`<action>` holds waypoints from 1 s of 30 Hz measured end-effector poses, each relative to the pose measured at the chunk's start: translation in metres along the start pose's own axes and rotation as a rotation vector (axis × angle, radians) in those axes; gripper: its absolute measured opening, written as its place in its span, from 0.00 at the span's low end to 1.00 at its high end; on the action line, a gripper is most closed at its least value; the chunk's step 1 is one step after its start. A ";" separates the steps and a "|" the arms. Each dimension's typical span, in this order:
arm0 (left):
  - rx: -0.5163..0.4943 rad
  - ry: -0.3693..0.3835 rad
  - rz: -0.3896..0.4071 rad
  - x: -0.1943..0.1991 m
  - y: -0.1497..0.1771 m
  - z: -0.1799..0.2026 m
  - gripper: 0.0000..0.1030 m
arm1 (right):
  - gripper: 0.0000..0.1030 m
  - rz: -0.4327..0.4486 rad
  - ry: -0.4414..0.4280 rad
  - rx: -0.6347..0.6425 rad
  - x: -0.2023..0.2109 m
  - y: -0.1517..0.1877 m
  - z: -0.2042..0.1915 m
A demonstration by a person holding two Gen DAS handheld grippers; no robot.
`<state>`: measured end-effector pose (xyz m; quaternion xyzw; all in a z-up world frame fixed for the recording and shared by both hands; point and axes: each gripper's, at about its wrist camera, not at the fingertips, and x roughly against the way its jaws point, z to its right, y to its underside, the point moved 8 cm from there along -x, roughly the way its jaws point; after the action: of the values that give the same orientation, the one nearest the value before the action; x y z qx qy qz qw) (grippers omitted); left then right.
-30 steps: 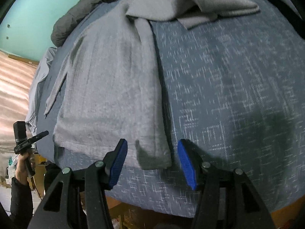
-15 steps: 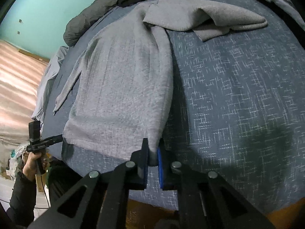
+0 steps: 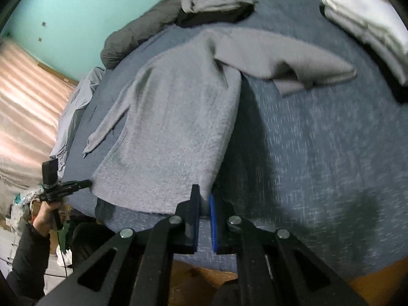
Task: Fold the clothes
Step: 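Grasp the hoodie hem with both tools, then pull the grey hoodie hem taut with both tools, then open both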
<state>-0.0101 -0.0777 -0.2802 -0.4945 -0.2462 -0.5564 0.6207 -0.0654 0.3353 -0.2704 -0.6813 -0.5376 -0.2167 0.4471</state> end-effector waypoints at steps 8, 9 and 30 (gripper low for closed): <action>0.022 0.041 0.041 0.048 -0.012 0.011 0.04 | 0.06 0.045 0.016 0.077 0.038 -0.014 -0.018; 0.027 0.028 0.030 0.044 -0.011 0.007 0.04 | 0.06 0.049 0.025 0.076 0.040 -0.015 -0.015; 0.083 -0.011 -0.098 -0.062 0.029 -0.015 0.12 | 0.06 -0.134 0.160 0.006 -0.052 0.035 0.063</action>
<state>-0.0028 -0.0666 -0.3491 -0.4587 -0.2964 -0.5727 0.6113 -0.0619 0.3597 -0.3555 -0.6230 -0.5451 -0.2983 0.4752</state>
